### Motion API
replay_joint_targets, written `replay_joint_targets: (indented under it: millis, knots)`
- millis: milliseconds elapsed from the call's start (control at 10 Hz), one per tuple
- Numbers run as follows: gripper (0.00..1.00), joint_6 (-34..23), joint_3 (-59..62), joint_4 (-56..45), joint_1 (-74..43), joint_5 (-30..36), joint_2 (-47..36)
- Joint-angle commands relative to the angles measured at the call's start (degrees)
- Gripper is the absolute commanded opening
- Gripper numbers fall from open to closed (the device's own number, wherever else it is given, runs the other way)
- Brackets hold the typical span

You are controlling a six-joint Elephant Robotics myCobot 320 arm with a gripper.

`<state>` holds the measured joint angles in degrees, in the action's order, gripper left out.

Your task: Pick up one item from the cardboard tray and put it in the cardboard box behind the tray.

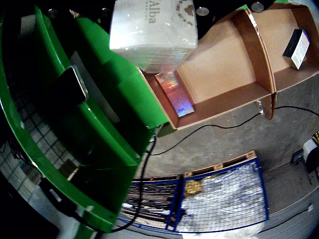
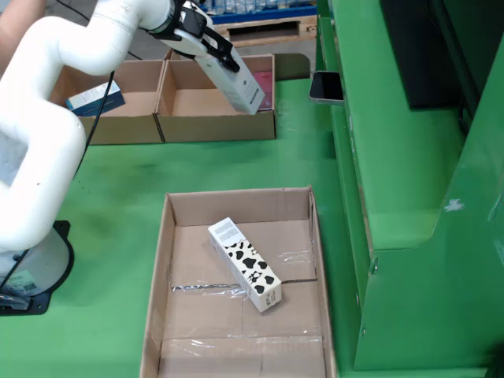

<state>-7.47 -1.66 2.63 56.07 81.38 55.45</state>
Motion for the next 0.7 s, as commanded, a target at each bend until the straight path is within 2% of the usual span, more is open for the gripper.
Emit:
replay_joint_targets:
  millis: [0,600]
  knots:
    - [0.0,0.2,1.7,-12.7,-0.9,44.5,3.5]
    - [0.0,1.0,1.7,-10.4,-0.8,44.9,4.6]
